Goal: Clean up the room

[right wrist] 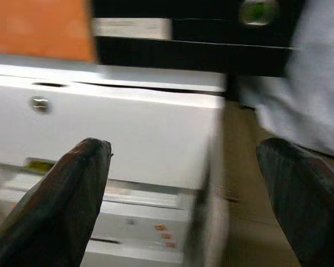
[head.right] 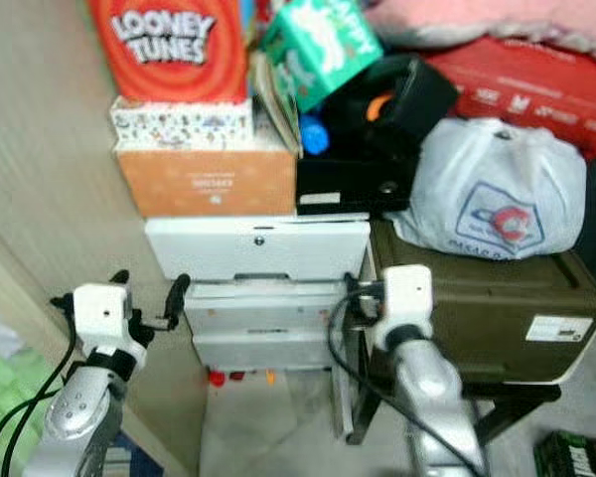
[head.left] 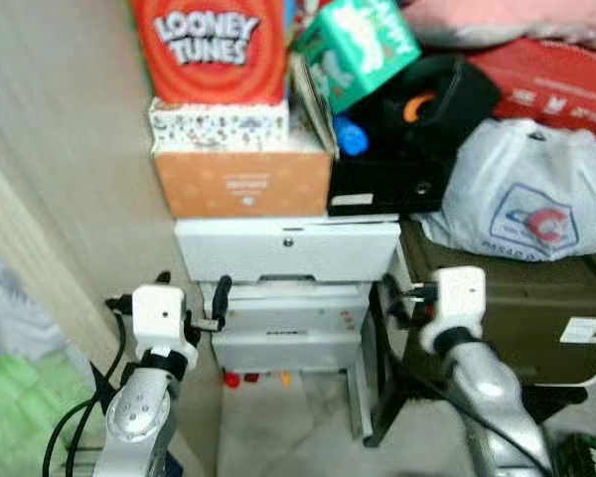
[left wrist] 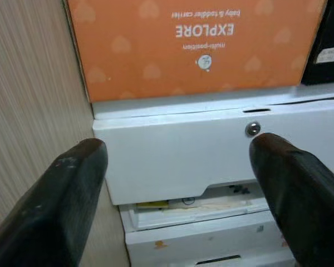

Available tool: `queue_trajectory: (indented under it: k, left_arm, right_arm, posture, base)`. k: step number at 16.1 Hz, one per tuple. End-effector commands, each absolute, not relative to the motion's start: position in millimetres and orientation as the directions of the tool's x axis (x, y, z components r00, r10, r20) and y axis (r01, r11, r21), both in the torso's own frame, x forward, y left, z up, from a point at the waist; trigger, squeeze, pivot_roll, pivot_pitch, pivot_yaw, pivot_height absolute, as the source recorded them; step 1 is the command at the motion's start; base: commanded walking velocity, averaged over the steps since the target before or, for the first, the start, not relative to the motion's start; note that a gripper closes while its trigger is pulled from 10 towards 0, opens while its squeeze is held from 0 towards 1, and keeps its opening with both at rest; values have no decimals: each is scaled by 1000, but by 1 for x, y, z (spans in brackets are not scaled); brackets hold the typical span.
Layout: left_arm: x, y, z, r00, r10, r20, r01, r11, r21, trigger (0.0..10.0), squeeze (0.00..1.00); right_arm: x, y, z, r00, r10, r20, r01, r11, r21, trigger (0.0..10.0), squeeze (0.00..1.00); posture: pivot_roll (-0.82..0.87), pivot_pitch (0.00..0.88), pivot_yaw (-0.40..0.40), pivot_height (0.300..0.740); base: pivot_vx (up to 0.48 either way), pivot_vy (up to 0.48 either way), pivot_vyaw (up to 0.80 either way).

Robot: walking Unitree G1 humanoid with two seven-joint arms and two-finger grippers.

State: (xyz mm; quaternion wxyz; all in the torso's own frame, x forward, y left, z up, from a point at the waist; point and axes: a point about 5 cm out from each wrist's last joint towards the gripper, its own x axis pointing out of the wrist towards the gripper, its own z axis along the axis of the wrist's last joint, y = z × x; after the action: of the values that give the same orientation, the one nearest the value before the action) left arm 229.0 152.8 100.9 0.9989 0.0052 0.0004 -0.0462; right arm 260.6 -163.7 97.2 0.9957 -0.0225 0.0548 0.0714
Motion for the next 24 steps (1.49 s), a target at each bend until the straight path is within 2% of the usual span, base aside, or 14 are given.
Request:
queue_trajectory:
  k: [1, 17, 24]
  left_arm:
    - [229, 161, 101, 999, -53, -12, 53, 998, 25, 10000, 0]
    - [229, 158, 103, 997, -79, -6, 80, 996, 33, 10000, 0]
    - [229, 157, 103, 996, -88, -4, 88, 996, 32, 10000, 0]
  right_arm:
    - [262, -166, 101, 986, 133, -101, -137, 990, -35, 10000, 0]
    - [264, -166, 101, 985, 135, -109, -140, 989, -38, 10000, 0]
    - [264, -166, 100, 984, 136, -112, -141, 989, -36, 10000, 0]
  posture:
    - [-73, 0, -39, 740]
    - [-78, 0, -41, 740]
    - [-79, 0, -40, 740]
  base:
    - [0, 0, 0]
    - [0, 0, 0]
    - [0, -297, 0]
